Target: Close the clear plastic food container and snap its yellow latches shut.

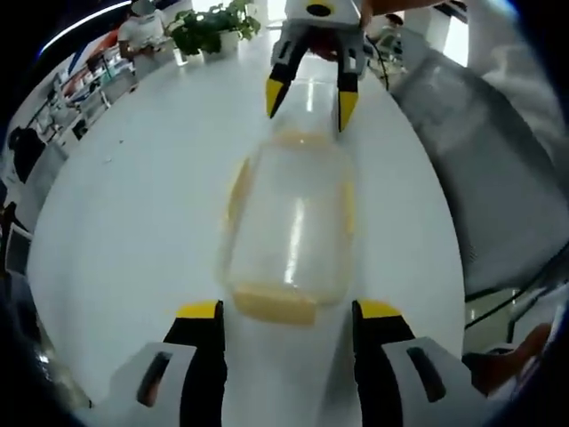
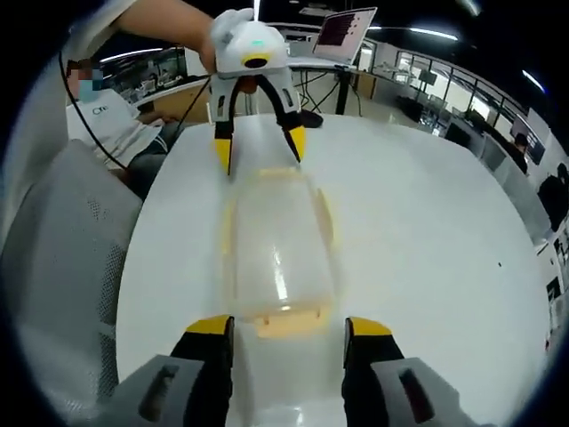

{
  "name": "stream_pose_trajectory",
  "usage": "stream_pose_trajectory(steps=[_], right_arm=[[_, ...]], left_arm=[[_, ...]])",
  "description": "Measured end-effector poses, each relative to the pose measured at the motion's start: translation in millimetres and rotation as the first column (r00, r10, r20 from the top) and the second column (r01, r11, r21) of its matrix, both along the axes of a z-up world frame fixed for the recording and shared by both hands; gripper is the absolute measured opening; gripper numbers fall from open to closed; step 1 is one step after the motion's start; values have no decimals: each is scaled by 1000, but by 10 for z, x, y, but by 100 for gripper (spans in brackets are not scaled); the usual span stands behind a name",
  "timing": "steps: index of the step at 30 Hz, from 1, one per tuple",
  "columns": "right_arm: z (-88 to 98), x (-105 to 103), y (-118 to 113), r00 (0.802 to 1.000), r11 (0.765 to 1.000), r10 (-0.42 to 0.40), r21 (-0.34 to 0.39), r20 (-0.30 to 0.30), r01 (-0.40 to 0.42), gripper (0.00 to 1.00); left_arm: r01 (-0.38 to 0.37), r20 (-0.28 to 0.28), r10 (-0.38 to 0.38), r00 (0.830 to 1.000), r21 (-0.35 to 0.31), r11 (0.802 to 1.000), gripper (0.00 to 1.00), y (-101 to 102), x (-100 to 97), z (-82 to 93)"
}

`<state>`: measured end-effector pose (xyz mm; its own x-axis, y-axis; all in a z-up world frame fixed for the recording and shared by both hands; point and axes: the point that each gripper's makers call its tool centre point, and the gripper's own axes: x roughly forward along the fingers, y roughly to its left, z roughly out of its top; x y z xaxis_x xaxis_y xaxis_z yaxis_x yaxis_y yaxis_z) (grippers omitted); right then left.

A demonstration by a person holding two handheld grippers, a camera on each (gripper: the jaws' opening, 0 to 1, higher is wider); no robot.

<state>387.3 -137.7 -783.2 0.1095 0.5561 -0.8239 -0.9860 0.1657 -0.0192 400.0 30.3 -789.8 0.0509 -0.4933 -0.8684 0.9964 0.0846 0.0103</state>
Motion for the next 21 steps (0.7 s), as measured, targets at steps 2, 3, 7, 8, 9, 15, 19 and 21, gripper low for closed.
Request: stream_pose_trajectory(steps=[2,3,7,8,9,15,19,21], right_arm=[[-35,1,-6,1000,1000,13,-15,2,-13,47],[-44,4,-6,1000,1000,16,-17,4,-16,47],[-91,40,-30,1000,999,27,-34,11,-27,46],[-94,41,-30,1000,999,29,-34,12,-29,46],[-100,42,-30,999,999,30,-38,11,-30,45],[-157,30,-46,999,997,51,-56,6,-51,43],[-173,41,-36,998,996,62,-61,6,-62,41],[-189,51,-36,998,996,64,-69,8,-64,41]], left_arm=[[2,-10,-2,1000,-1,1000,55,-3,-1,-12],[6,-12,-6,1000,0,1000,55,-6,-7,-18],[29,-20,-28,999,10,1000,55,-27,-23,-57],[32,-19,-32,999,12,999,54,-37,-23,-62],[41,-19,-40,999,14,999,54,-50,-23,-66],[54,-15,-54,998,29,998,51,-67,25,-129],[61,-14,-61,998,20,998,49,-62,45,-119],[67,-13,-66,998,20,998,48,-60,49,-117]])
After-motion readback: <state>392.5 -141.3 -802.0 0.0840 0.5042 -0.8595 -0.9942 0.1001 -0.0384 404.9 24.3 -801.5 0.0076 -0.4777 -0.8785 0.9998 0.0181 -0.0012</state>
